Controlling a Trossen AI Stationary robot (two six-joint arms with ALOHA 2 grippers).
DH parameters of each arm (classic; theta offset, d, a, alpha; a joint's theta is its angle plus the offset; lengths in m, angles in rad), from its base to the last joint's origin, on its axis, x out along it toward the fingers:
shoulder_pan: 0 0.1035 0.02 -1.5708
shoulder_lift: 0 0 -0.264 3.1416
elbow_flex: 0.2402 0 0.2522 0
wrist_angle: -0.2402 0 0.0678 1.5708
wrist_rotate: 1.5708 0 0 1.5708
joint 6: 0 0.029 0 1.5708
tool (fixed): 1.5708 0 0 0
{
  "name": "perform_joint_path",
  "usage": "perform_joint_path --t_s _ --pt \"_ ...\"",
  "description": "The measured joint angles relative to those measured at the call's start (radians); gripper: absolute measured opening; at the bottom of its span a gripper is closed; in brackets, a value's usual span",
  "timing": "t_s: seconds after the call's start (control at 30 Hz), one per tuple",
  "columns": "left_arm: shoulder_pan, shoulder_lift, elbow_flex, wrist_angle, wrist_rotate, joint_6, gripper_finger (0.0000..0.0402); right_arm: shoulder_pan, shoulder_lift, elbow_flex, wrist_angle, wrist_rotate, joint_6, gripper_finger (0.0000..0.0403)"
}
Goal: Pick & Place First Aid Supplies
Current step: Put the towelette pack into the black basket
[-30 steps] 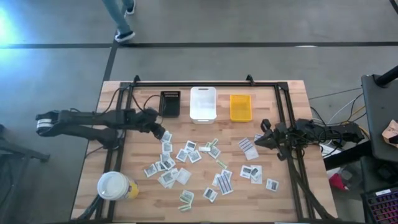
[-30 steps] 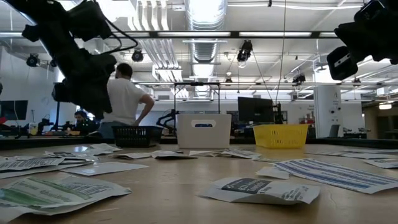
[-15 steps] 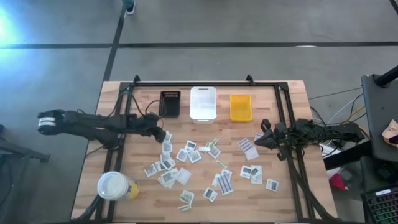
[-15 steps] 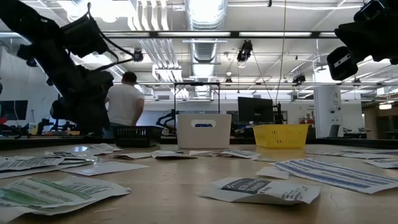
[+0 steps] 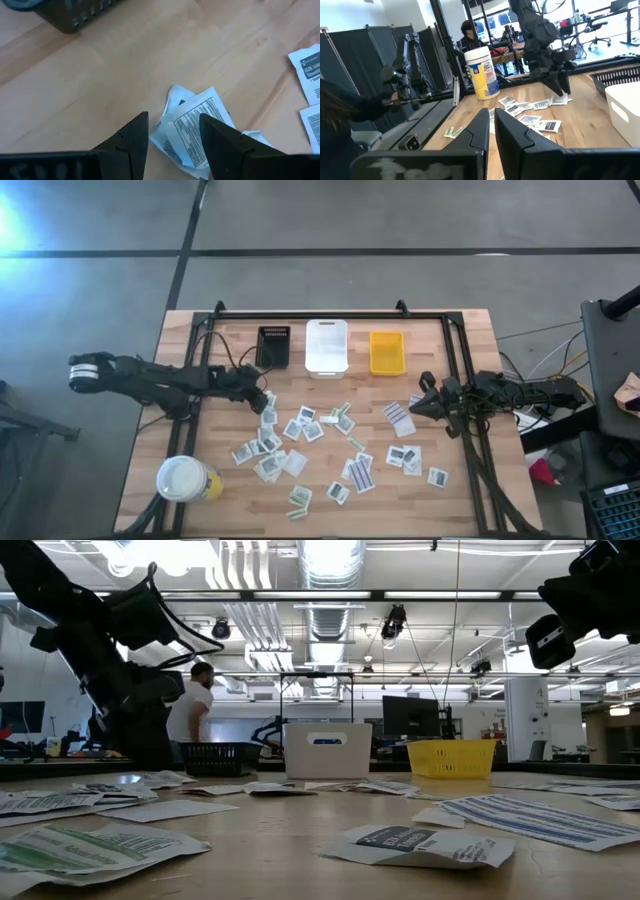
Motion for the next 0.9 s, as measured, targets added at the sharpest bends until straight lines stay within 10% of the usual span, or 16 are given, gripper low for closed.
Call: perform_joint_path --t_s 0.37,0.9 --pt "0.001 0.064 0.001 0.054 0.048 0.025 0.0157 0.0 0.0 0.0 0.0 0.0 0.0 0.0027" --pt "0.0 0.01 0.0 0.063 0.133 0.002 0.0041 0.0 0.0 0.0 0.0 0.0 0.0 0.0027"
